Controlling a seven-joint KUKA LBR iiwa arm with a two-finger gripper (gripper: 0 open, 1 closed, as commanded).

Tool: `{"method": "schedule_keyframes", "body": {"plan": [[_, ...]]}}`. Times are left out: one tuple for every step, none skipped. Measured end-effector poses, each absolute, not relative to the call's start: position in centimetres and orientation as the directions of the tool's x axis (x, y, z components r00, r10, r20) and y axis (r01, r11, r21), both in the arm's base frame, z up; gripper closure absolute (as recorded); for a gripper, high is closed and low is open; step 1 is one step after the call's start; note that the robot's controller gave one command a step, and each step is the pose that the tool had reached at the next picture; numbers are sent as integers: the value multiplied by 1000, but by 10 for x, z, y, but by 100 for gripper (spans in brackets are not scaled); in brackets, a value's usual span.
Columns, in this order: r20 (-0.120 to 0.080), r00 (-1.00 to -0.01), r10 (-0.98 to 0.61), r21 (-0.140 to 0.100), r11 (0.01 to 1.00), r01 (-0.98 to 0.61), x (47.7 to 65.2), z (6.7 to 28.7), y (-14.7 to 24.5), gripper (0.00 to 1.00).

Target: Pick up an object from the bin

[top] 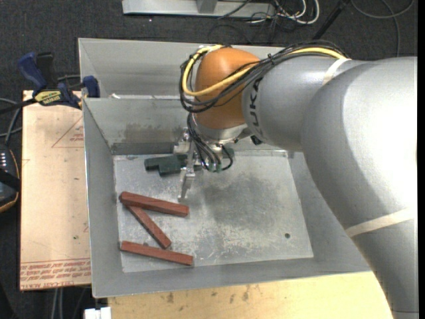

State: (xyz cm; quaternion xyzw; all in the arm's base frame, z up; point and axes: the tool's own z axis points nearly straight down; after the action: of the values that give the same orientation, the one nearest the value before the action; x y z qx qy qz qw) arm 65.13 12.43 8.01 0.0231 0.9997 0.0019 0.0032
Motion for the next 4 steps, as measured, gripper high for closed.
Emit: {"method": "schedule_keyframes", "body": {"plan": [[-10, -996, 89, 9, 996, 89, 647, 78, 109, 100], [-10, -996, 89, 9, 996, 89, 647, 78, 109, 100], [-9, -996, 89, 8, 996, 89, 646, 81, 109, 100], [4, -996, 88, 2, 996, 88, 643, 96, 108, 100]]}}
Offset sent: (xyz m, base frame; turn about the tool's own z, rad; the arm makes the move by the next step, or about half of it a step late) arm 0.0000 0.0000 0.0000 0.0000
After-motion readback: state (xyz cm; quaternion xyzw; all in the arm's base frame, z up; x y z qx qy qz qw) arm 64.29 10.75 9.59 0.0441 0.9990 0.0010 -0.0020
